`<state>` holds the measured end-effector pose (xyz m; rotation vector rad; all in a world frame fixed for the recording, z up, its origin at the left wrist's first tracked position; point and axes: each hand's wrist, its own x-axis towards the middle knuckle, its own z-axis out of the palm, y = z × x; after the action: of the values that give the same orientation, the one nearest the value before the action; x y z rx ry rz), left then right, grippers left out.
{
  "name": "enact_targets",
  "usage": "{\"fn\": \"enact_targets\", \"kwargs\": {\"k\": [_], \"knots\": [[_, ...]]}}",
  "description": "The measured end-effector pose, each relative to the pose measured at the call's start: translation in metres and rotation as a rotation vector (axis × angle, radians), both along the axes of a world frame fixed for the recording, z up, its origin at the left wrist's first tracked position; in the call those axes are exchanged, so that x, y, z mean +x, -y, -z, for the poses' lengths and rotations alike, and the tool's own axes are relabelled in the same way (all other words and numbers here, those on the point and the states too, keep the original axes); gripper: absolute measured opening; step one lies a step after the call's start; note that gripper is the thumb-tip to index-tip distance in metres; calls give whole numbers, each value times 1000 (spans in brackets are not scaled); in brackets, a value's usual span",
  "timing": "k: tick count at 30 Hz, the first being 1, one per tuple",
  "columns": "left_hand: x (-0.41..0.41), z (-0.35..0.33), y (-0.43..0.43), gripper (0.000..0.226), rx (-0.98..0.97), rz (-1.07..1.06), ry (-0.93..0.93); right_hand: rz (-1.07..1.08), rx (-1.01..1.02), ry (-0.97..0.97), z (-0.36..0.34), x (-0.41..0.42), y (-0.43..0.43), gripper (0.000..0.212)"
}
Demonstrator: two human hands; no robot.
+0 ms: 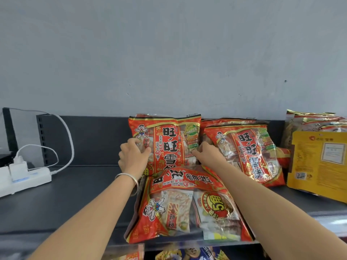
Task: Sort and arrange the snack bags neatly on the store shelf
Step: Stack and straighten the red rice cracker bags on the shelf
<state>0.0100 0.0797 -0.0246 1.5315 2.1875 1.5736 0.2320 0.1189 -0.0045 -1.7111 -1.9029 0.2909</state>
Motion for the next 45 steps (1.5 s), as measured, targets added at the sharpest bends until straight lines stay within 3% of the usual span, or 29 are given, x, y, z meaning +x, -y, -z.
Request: {"fn": "enact_targets", "kwargs": {"k": [5, 13, 18, 23, 27, 33, 37, 42, 45], "knots": [[8, 2, 26, 27, -175, 139, 7, -61, -41, 69, 5, 18, 22, 30], [29, 12, 71, 55, -434, 257, 183, -92, -225, 80, 14, 54, 66, 34], [43, 12, 102, 64, -531, 381, 391, -192, -468, -296, 20, 57, 94, 42], [65, -5, 123, 47, -460, 414, 446, -156, -371, -477, 11, 65, 104, 54], [72, -10, 139, 32, -345, 419, 380, -130, -417, -649, 3, 74, 108, 46], [71, -21, 158, 14, -136, 329, 85, -159, -678, -931, -3, 90, 120, 43], [72, -29, 164, 31, -5, 263, -10, -291, -695, -1009, -9, 87, 131, 42], [69, -40, 166, 43, -17, 258, -31, -335, -614, -1184, -13, 73, 137, 32], [69, -42, 164, 55, -57, -25, -228, -298, -501, -1302, -16, 63, 135, 38]]}}
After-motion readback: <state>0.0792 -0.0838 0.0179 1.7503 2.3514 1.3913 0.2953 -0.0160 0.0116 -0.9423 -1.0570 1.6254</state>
